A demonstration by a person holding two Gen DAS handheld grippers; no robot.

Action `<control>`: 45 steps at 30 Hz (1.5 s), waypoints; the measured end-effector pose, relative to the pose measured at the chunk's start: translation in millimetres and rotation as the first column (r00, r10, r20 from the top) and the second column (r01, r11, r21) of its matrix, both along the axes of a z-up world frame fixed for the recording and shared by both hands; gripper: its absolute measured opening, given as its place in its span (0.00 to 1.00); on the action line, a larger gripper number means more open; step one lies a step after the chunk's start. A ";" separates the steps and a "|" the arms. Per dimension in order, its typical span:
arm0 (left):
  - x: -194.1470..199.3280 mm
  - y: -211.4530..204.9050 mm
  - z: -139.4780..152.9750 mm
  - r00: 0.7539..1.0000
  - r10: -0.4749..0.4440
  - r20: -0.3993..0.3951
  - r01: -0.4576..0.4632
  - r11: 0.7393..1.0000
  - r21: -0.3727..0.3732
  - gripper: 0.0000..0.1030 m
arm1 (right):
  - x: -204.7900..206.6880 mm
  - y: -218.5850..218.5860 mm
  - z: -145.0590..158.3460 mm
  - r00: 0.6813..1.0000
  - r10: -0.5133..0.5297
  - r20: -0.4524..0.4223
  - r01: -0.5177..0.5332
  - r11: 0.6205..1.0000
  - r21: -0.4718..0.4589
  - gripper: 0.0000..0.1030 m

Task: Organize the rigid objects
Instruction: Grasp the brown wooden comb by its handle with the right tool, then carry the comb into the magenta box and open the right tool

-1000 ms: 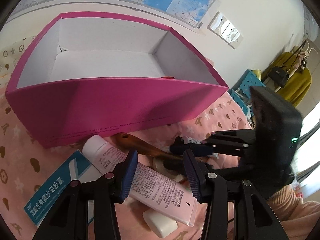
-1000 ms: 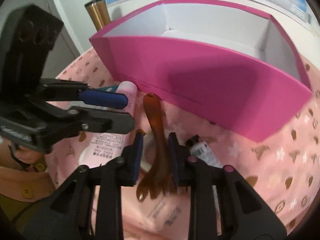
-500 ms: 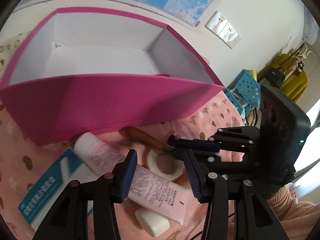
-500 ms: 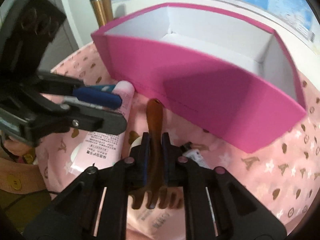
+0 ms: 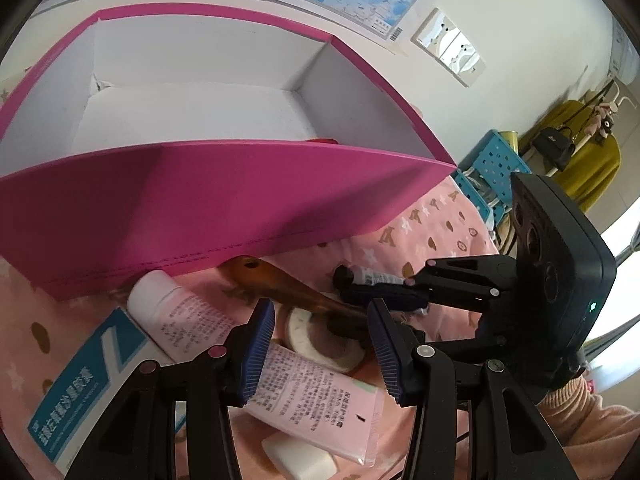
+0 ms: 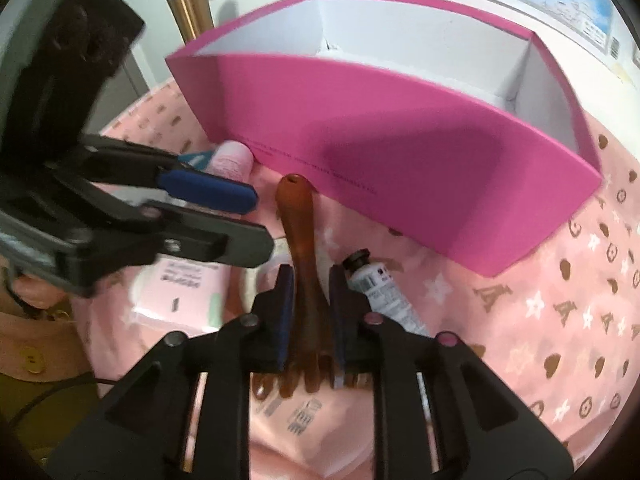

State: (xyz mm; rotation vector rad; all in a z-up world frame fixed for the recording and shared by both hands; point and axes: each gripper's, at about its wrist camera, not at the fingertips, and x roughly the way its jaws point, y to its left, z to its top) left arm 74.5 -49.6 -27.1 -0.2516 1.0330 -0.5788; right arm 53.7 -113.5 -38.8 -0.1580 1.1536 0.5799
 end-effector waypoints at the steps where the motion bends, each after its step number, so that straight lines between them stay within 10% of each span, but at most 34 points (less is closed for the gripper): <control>1: 0.2 1.6 0.0 1.000 0.005 -0.001 -0.005 1.000 -0.005 0.48 | 0.6 3.5 -0.1 1.000 0.007 0.017 -0.007 1.000 -0.006 0.21; 35: 8.7 -20.0 -8.6 0.992 -0.094 -0.083 0.088 0.993 -0.077 0.48 | -15.2 -25.9 7.9 0.999 -0.038 0.021 0.037 0.997 0.060 0.14; 45: -2.7 -32.2 50.3 0.981 -0.164 0.103 0.173 0.981 -0.090 0.48 | -24.5 -51.9 74.6 0.981 -0.078 0.176 0.056 0.991 0.125 0.14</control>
